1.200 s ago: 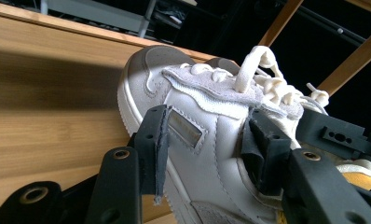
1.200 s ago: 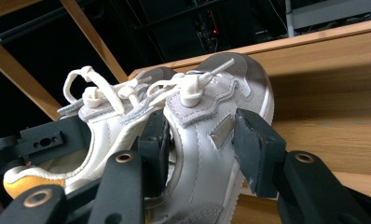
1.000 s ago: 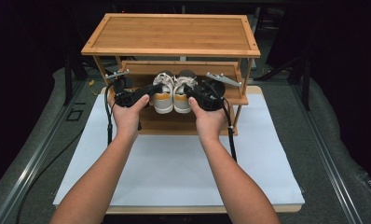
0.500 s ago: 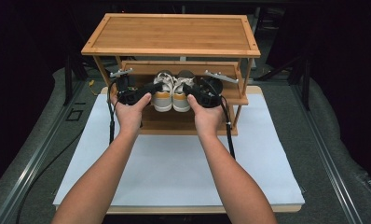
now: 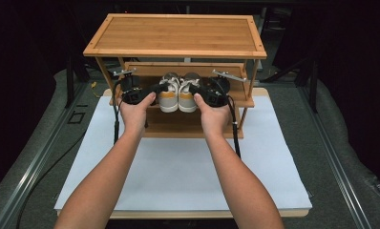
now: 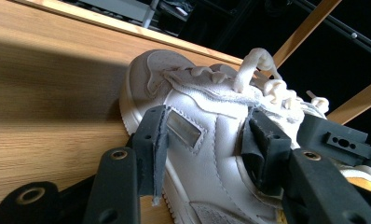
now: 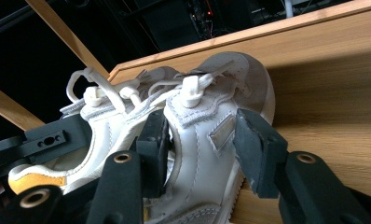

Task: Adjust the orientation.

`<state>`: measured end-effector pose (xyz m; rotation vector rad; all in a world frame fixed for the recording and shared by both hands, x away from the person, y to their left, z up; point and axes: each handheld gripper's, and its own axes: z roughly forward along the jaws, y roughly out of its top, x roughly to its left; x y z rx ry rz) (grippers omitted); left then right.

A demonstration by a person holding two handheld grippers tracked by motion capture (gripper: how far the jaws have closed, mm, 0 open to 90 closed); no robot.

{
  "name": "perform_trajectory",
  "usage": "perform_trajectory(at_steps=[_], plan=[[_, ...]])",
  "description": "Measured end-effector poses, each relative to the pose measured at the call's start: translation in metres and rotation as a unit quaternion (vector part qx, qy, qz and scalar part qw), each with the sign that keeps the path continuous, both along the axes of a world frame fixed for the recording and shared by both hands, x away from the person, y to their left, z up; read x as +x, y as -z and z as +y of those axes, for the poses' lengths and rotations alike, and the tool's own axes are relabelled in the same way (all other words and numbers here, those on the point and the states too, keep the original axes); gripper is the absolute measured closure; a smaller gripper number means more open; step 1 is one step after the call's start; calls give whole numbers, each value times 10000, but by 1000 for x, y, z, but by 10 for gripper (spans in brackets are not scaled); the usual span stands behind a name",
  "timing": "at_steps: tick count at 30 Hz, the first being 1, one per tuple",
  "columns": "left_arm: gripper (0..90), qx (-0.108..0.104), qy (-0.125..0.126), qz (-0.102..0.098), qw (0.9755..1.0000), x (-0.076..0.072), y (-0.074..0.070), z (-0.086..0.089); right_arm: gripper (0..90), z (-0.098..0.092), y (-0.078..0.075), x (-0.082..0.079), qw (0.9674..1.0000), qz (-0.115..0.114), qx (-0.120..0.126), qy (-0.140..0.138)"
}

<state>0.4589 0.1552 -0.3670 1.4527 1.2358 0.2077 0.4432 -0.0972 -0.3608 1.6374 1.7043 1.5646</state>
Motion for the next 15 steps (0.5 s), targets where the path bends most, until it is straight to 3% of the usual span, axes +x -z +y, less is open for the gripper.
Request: perform_trajectory(at_steps=[4, 6, 15], plan=[[529, 12, -14, 53, 10000, 1, -1, -1, 535, -2, 0, 2, 10000, 50, 37, -41], [503, -55, -21, -34, 10000, 1, -2, 0, 528, -2, -1, 3, 10000, 48, 36, -37], [488, -31, 0, -65, 10000, 3, -2, 0, 521, -4, -5, 5, 9999, 57, -5, -120]])
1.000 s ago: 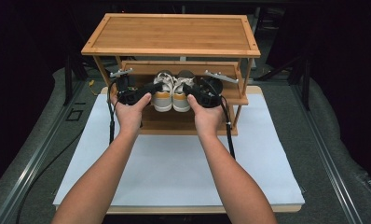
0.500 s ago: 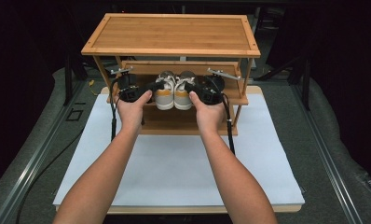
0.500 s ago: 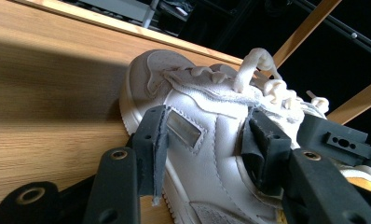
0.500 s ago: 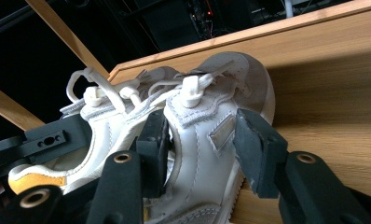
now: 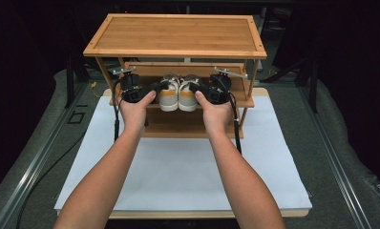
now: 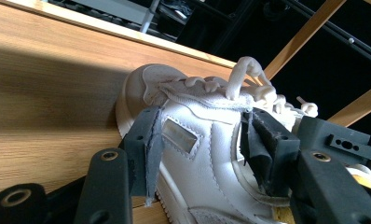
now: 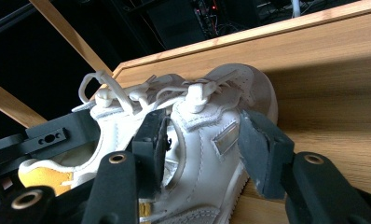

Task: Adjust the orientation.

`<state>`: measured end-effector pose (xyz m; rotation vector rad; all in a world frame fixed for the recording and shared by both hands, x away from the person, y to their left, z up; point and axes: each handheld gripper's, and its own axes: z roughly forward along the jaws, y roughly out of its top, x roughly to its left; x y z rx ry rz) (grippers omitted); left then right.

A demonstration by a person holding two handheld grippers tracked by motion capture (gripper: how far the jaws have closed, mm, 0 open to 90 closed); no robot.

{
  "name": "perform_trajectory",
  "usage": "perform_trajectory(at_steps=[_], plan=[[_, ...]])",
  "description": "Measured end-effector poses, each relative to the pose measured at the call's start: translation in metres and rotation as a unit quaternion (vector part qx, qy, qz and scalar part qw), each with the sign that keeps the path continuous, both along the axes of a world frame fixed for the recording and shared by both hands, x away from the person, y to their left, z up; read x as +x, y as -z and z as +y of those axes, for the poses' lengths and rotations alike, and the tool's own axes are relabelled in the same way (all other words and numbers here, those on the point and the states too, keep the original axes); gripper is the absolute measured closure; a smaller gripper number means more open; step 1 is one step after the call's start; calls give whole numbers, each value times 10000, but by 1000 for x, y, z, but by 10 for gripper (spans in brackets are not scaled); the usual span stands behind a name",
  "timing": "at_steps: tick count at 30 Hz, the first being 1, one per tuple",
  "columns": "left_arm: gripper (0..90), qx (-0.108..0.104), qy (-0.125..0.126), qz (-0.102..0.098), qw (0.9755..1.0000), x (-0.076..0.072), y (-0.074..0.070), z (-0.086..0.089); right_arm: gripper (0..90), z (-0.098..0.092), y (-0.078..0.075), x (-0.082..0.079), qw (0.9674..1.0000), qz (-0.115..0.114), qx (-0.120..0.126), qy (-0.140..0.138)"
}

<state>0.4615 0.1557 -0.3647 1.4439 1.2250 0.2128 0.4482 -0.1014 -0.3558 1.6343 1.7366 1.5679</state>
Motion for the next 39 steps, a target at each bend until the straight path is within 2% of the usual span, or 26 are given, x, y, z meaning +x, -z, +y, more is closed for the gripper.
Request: perform_trajectory(at_steps=[6, 8, 9, 10, 16, 21, 30, 39], plan=[[494, 120, -16, -55, 9999, -2, -2, -1, 522, 0, -2, -2, 10000, -63, 30, 1], [495, 102, -31, -43, 9999, -2, -2, -1, 530, -1, -2, -2, 9999, -98, 53, 1], [494, 128, -23, -45, 9999, -2, -3, -1, 533, -2, -3, -3, 10000, -16, -54, 44], [492, 128, -35, -35, 9999, -2, -4, -1, 536, -3, -3, -3, 10000, -44, 14, -40], [471, 9, -35, -105, 9999, -4, -8, -1, 544, -2, -4, -4, 9999, -128, 59, 9], [476, 125, 30, -170, 9998, -8, -12, 0, 554, -3, -6, -7, 9998, -160, 68, 5], [473, 130, -46, -254, 9996, -18, -15, 7, 568, -3, -11, -16, 9995, -304, 1, -35], [594, 111, -7, -297, 9995, -28, -17, 18, 636, -4, -16, -25, 9993, -335, -158, -54]])
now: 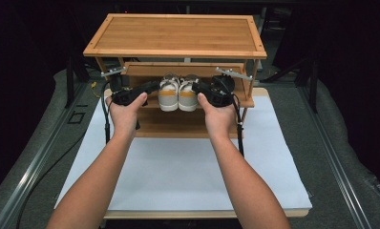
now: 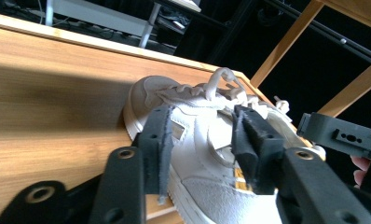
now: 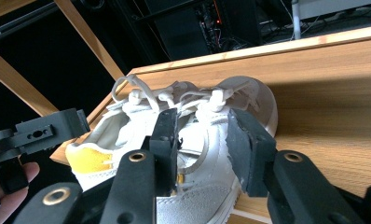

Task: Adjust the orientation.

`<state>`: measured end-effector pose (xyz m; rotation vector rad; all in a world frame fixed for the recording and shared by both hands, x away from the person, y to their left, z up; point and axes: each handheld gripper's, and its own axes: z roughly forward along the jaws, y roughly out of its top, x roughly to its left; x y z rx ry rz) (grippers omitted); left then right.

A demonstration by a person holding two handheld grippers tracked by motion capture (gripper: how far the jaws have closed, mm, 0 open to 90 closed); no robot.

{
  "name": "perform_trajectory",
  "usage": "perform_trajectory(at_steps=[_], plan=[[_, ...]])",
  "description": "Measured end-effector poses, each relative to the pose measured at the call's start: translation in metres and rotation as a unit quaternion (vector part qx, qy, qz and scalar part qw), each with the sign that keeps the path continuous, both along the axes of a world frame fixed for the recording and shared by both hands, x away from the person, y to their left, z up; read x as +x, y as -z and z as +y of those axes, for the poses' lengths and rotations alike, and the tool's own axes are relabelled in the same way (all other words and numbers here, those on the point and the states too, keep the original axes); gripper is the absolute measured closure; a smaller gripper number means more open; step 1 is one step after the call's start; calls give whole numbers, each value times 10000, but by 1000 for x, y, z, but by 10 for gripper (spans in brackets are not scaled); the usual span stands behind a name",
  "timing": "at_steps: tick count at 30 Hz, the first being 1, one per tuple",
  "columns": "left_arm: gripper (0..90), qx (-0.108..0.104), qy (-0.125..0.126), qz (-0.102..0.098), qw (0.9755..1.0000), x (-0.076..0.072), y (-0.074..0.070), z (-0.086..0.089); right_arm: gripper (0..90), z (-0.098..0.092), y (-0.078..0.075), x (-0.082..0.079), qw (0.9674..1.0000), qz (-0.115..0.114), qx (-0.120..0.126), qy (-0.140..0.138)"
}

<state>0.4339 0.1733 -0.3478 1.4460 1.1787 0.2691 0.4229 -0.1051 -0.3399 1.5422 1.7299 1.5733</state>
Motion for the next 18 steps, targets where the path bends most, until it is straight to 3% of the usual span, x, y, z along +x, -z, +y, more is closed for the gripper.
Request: perform_trajectory(at_steps=[8, 12, 18], plan=[[633, 170, 72, -175, 9997, -8, 0, 4, 634, -3, -5, -9, 9999, -98, -8, 32], [645, 196, 68, -129, 9997, -10, 2, 6, 688, -5, -4, -13, 9998, -186, -62, 23], [709, 138, 121, -94, 9998, -14, 5, 9, 754, -10, 4, -17, 9998, -125, -159, 25]])
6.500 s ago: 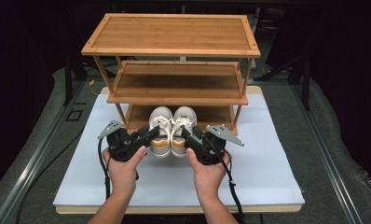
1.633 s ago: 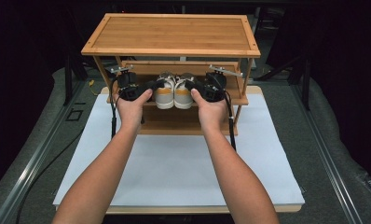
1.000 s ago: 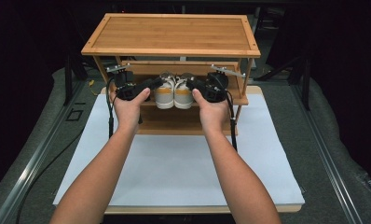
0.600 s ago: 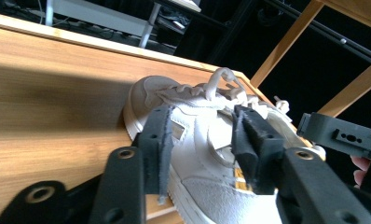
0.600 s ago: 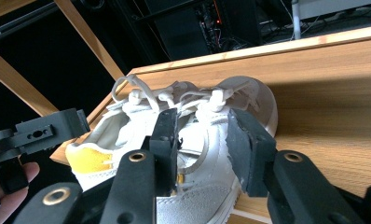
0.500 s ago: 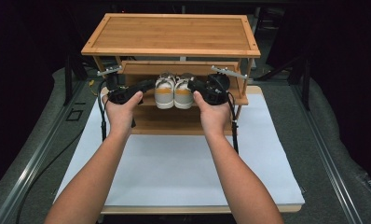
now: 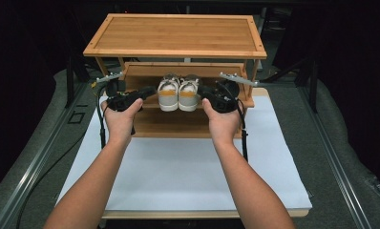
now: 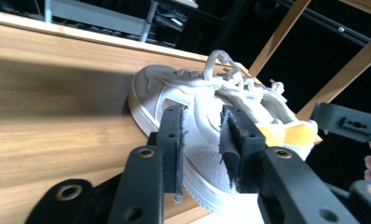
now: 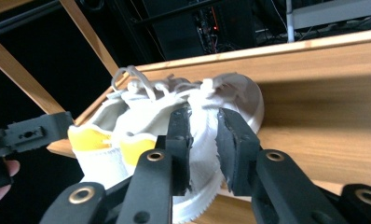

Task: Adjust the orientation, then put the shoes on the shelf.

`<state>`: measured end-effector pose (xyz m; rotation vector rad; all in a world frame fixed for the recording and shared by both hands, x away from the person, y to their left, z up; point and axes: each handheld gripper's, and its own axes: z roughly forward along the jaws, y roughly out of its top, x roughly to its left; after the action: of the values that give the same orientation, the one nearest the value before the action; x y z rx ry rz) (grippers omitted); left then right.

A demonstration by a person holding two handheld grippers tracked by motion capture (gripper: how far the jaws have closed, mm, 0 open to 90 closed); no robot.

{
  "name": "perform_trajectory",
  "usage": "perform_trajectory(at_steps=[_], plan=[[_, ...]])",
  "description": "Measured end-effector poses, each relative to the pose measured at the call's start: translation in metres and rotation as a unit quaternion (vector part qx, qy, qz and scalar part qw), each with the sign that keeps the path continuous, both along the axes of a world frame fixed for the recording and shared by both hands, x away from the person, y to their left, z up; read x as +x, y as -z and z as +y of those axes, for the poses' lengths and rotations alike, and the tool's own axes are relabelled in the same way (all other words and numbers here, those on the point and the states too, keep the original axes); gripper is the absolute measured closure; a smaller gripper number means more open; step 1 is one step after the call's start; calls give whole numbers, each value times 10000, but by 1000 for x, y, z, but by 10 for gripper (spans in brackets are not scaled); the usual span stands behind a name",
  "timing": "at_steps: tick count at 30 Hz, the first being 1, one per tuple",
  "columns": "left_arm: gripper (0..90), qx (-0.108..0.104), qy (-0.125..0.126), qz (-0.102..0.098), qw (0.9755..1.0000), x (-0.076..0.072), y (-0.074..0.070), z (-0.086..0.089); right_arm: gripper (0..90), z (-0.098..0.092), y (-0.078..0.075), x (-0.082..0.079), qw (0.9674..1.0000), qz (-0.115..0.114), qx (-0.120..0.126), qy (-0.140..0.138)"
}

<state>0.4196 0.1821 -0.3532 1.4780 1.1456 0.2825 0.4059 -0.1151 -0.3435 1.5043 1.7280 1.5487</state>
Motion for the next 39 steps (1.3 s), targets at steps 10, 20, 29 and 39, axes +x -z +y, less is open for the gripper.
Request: perform_trajectory(at_steps=[10, 20, 29, 39], plan=[[771, 148, -34, 77, 9999, 1, 11, -1, 814, -6, 15, 4, 9999, 71, -2, 90], [799, 146, -54, 225, 9996, 6, 24, -5, 838, -12, 29, 10, 9992, 379, 90, 37], [804, 145, -21, 253, 9996, 7, 28, -8, 845, -3, 37, 13, 9989, 418, 182, -86], [860, 152, 33, 220, 9996, 6, 27, -10, 897, 0, 37, 12, 9991, 390, 169, -39]])
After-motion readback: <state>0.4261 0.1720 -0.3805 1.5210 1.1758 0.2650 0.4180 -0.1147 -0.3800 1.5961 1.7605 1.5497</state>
